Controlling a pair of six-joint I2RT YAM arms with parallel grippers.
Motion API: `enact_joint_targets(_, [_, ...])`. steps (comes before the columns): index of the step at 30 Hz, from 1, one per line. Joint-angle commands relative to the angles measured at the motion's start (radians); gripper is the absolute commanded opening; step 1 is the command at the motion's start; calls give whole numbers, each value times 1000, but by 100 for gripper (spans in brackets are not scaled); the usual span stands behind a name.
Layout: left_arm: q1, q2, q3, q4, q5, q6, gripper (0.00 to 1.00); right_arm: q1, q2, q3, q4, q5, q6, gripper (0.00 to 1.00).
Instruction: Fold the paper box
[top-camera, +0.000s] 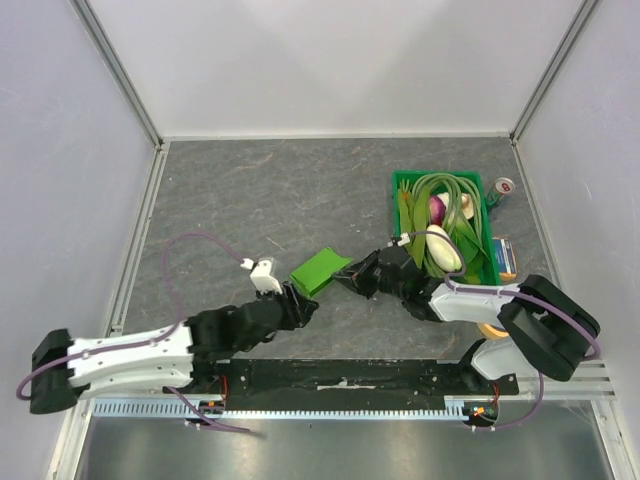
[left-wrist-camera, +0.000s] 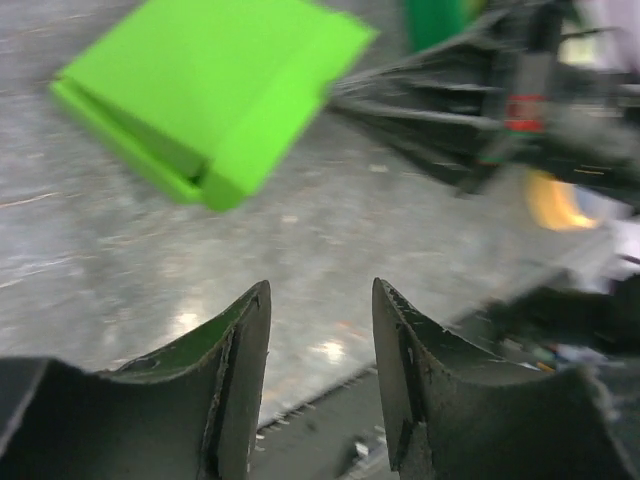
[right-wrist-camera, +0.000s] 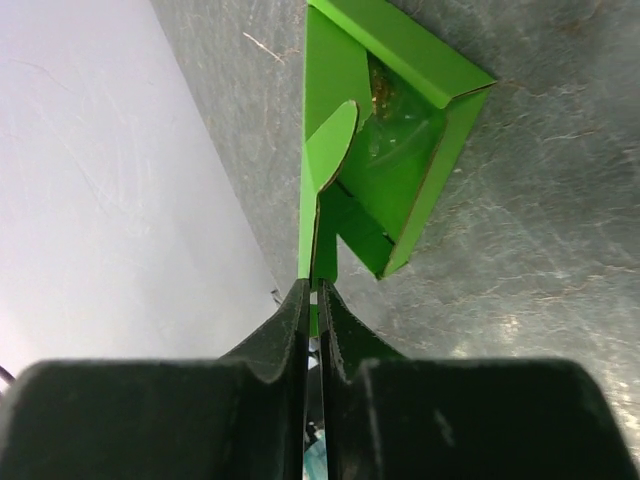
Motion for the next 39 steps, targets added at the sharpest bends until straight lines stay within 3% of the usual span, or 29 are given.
enact_joint_targets(1, [11, -230, -43, 132, 220, 125, 52, 2, -4, -42, 67, 9, -58, 14])
enact_joint_targets(3, [40, -249, -14, 112, 252, 135, 52, 2, 14, -51, 87, -2, -87, 17])
enact_joint_targets(6, [154, -156, 62, 79, 326, 172, 52, -1, 34, -63, 139, -13, -122, 18])
enact_joint_targets(7, [236, -123, 87, 88, 355, 174, 52, -1, 36, -59, 133, -11, -133, 18])
enact_joint_targets(12, [480, 126, 49, 330, 594, 178, 42, -4, 48, -46, 110, 15, -222, 22])
enact_joint_targets(18, [498, 349, 21, 515, 633, 180, 33, -10, 93, -28, 93, -17, -311, 30])
enact_joint_targets(23, [496, 446, -43, 598, 648, 162, 31, -30, 33, 35, -75, -69, -584, 47])
enact_joint_targets(29, [498, 469, -78, 600, 628, 183, 31, -107, -149, 84, -250, -224, -913, 52])
enact_joint_targets(33, [498, 460, -80, 568, 615, 197, 31, -190, -141, 195, -222, -393, -975, 51])
enact_joint_targets(35, [498, 458, -77, 560, 612, 201, 31, -202, -56, 248, -193, -440, -994, 50])
enact_joint_targets(39, [498, 484, -53, 543, 630, 206, 31, -202, 119, 317, 25, -635, -1003, 43])
